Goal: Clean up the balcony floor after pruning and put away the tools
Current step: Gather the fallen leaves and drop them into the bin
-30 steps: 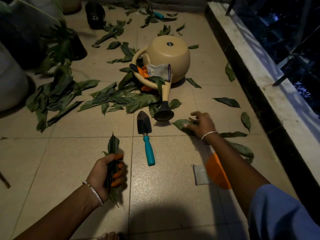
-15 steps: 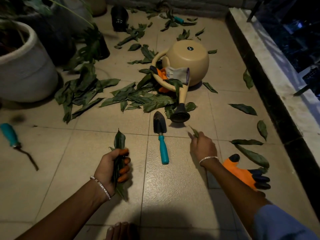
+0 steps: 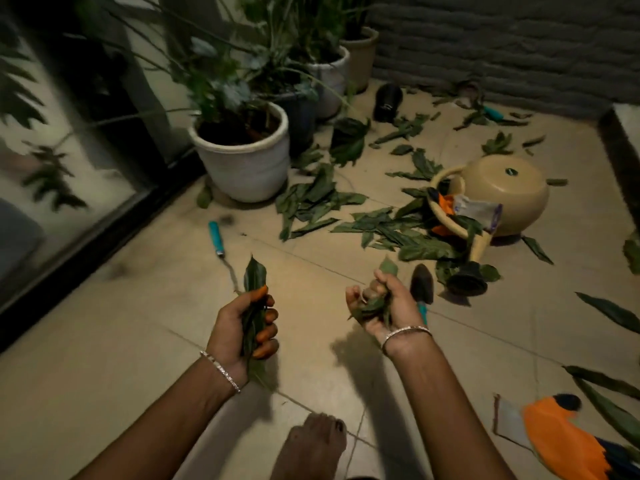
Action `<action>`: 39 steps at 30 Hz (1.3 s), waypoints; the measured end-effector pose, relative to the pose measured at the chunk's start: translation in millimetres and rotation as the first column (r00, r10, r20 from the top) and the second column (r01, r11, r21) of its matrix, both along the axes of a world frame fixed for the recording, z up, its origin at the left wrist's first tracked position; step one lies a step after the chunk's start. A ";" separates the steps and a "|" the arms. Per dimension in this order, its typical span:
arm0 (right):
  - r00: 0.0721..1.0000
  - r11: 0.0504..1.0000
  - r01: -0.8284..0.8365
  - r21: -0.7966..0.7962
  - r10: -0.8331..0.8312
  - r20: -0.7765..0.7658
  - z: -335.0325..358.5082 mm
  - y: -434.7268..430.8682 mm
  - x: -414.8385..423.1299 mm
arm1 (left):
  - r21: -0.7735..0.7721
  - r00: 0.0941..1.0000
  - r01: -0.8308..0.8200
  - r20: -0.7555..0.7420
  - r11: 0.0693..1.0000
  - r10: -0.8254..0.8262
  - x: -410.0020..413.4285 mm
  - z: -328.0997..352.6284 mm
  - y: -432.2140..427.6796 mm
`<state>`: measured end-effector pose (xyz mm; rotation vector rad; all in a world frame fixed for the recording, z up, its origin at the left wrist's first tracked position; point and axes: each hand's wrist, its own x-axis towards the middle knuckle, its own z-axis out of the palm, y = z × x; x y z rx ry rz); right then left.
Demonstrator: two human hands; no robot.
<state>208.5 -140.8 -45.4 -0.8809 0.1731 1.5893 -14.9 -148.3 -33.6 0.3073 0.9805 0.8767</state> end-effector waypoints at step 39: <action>-0.400 -0.416 -0.904 -0.098 0.743 0.536 137.5 -422.1 -802.4 | -0.004 -0.109 -0.994 -0.134 -0.111 0.985 -573.8 123.7 -528.7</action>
